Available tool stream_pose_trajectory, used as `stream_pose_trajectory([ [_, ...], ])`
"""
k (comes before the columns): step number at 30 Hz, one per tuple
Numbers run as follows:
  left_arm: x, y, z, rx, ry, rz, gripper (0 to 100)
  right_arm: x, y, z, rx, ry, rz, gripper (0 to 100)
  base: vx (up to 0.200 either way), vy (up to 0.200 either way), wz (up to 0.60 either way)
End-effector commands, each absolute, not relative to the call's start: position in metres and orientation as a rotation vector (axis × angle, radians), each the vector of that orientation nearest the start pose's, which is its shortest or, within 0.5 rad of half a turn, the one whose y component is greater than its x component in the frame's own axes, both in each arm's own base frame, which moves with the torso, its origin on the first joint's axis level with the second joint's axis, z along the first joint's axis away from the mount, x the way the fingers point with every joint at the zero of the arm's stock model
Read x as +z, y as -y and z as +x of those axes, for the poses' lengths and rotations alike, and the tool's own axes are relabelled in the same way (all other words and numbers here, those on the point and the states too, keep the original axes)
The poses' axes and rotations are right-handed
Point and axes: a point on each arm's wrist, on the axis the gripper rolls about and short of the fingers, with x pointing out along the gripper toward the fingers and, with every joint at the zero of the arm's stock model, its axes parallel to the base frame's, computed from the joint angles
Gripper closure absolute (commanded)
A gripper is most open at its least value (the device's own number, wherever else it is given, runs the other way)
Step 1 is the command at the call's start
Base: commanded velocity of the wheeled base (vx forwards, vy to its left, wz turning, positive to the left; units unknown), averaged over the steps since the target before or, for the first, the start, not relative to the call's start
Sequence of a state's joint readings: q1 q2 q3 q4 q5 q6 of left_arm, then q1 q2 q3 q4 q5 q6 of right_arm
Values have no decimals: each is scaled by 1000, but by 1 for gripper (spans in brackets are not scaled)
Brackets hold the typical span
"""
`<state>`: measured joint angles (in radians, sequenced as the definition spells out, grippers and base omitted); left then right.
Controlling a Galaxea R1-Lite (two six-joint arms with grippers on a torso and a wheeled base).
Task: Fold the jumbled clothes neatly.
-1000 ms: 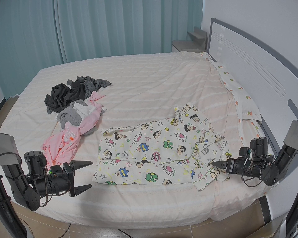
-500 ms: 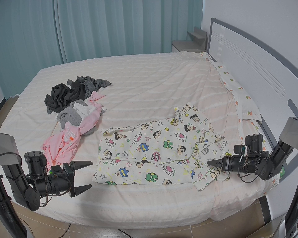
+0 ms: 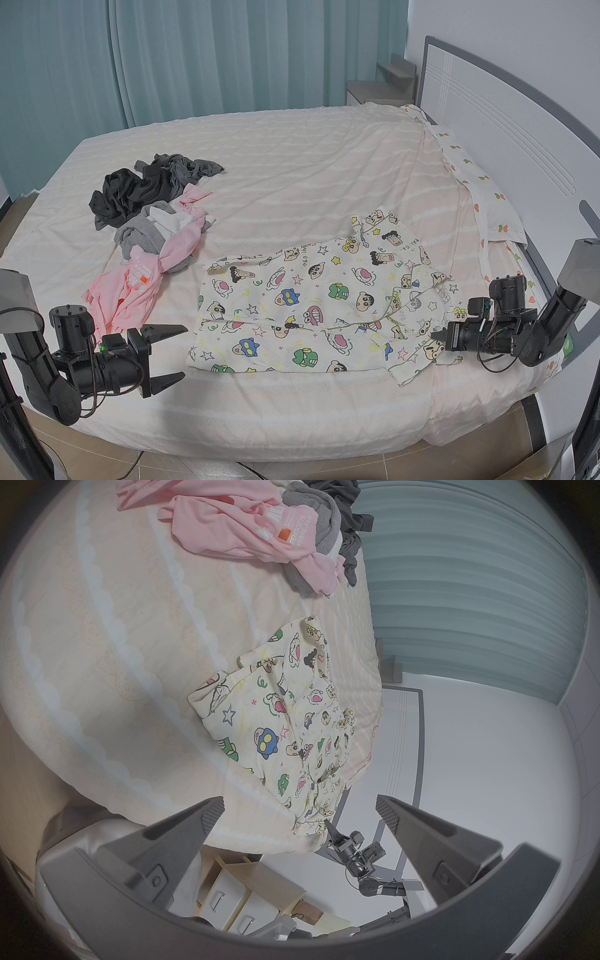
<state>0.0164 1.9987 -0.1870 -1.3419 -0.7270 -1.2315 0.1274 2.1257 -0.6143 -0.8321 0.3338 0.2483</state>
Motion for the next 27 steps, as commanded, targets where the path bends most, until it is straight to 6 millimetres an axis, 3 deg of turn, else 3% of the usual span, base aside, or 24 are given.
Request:
stream_pose_trajectory([
  [1,41,11,243,-336,-832,-1330,0,28,-46,313,353,-727,309,100,0,0,0],
  [12,41,11,243,-334,-831,-1330,0,18,-31,291,296,-785,338,100,0,0,0],
  [21,41,11,243,-334,-831,-1330,0,-9,-19,277,263,-764,354,100,0,0,0],
  [22,41,11,242,-333,-832,-1330,0,-13,-20,275,264,-766,354,0,0,0,0],
  [27,41,11,242,-334,-831,-1330,0,-20,-19,270,260,-766,358,0,0,0,0],
])
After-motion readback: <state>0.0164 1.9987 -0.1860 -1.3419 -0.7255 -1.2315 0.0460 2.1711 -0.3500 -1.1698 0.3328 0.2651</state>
